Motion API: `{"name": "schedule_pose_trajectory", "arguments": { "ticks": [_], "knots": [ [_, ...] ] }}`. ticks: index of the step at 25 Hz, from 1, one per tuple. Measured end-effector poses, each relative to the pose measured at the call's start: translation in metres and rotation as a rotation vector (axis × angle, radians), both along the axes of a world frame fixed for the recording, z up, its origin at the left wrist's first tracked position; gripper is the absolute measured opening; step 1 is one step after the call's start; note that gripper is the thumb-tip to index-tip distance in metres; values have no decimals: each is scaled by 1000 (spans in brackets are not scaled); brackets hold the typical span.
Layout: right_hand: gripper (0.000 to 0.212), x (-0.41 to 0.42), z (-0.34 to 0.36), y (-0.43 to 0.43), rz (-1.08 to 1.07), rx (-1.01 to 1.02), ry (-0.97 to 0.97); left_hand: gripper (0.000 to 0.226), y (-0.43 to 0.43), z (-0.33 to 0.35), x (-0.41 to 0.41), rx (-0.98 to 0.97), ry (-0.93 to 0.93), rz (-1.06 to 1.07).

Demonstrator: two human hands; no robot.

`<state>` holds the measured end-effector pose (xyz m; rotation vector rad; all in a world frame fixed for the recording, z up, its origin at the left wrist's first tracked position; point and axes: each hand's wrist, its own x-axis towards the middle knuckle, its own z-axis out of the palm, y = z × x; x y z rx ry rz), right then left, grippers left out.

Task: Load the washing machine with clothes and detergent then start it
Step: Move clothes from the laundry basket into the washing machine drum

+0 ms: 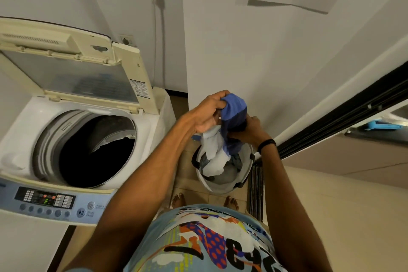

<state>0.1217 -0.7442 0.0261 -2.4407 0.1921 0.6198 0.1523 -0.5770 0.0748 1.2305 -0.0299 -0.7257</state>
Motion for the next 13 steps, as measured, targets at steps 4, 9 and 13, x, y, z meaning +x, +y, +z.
{"name": "schedule_pose_trajectory", "arguments": {
  "ticks": [4,9,13],
  "knots": [
    [41,4,17,15,-104,329,-145,33,34,25,2,183,-140,-58],
    [43,14,65,50,-143,494,-336,72,107,24,-7,683,-317,-91],
    [37,21,128,92,-104,717,-484,131,143,-9,-43,965,-361,-85]
  ]
}}
